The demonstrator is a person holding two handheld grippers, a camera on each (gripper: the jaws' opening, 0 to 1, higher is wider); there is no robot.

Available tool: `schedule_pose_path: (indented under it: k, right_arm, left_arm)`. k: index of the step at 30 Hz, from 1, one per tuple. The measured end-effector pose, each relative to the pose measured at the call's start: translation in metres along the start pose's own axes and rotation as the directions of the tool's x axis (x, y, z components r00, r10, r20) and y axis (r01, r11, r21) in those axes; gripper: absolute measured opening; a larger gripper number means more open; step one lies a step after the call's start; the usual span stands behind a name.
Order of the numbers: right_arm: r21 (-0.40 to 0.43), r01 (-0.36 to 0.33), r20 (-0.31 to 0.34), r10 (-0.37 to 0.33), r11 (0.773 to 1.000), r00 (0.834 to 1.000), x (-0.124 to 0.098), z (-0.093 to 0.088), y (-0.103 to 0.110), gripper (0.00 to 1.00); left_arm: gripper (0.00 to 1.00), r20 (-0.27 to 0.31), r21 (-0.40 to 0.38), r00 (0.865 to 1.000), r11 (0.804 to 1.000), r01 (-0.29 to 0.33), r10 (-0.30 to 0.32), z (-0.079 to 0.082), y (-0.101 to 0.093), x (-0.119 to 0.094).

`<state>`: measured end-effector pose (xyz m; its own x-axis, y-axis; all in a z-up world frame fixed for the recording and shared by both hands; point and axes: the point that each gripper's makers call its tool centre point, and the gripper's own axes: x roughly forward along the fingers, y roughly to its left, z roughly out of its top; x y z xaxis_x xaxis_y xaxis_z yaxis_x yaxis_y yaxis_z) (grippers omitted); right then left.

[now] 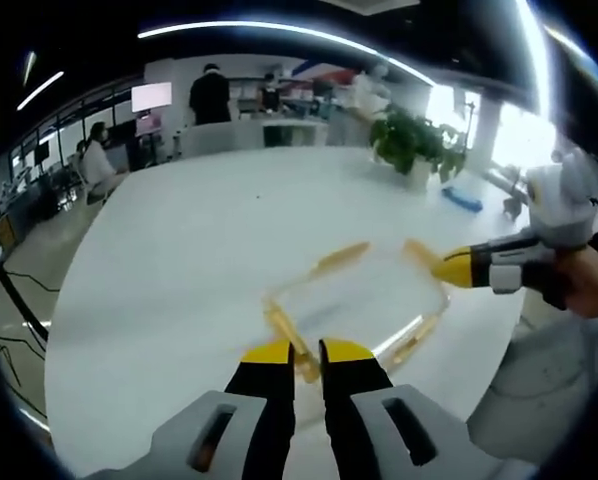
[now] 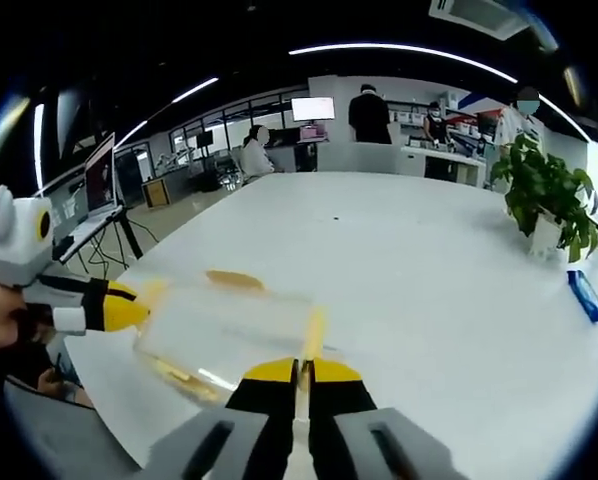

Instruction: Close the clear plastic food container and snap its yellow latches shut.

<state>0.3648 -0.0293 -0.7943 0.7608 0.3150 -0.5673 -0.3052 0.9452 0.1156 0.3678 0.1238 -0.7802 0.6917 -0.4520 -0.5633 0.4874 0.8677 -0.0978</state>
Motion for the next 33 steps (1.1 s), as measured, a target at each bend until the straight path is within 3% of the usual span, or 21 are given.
schedule_pose_path:
  k: [18, 33]
  right_arm:
    - [0.008, 0.019, -0.003, -0.019, 1.0, 1.0, -0.002, -0.006, -0.018, 0.0]
    - [0.014, 0.024, -0.004, -0.023, 1.0, 1.0, 0.004, -0.007, -0.023, 0.0]
  left_arm:
    - [0.06, -0.019, 0.007, 1.0, 1.0, 0.022, -0.021, -0.001, -0.016, 0.013]
    - [0.06, -0.039, -0.033, 0.999, 0.999, 0.014, -0.015, -0.008, -0.013, 0.023]
